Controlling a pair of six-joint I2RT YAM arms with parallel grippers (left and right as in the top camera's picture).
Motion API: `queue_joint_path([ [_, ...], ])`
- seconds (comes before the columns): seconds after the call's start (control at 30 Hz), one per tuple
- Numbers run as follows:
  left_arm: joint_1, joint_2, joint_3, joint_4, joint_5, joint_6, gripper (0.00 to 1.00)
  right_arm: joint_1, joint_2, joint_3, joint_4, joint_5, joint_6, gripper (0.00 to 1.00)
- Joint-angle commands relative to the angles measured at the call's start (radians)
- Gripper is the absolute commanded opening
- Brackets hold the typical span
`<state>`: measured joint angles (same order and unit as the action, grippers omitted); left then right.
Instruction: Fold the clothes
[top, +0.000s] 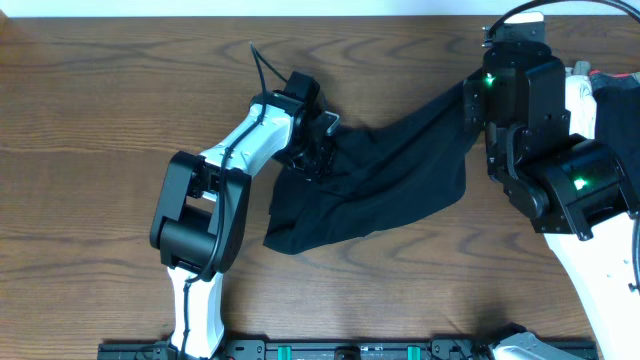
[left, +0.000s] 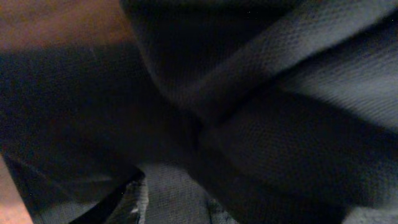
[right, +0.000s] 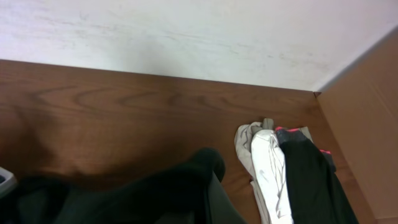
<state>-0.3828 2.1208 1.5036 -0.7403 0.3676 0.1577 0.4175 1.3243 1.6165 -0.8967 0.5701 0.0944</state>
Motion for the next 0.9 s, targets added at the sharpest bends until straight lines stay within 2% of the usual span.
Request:
queue_joint_path([
  [0.0,-0.009,-0.003,0.0,0.006,0.006,0.037,0.54,-0.014,-0.022,0.026,0.006,0.025,-0.006,0.03],
  [0.53,-0.073,-0.069,0.001,0.063,0.005,0.119,0.54,-0.014,-0.022,0.026,0.019,0.025,-0.015,0.03],
  [0.6,-0.077,-0.069,0.001,0.072,0.005,0.119,0.47,-0.013,-0.022,0.026,0.022,0.025,-0.015,0.03],
  [0.73,-0.077,-0.069,0.001,0.071,0.005,0.119,0.21,-0.013,-0.022,0.026,0.029,0.025,-0.014,0.03],
  [0.87,-0.076,-0.082,0.004,0.057,-0.014,0.117,0.06,-0.013,-0.022,0.026,0.036,0.025,-0.014,0.03],
])
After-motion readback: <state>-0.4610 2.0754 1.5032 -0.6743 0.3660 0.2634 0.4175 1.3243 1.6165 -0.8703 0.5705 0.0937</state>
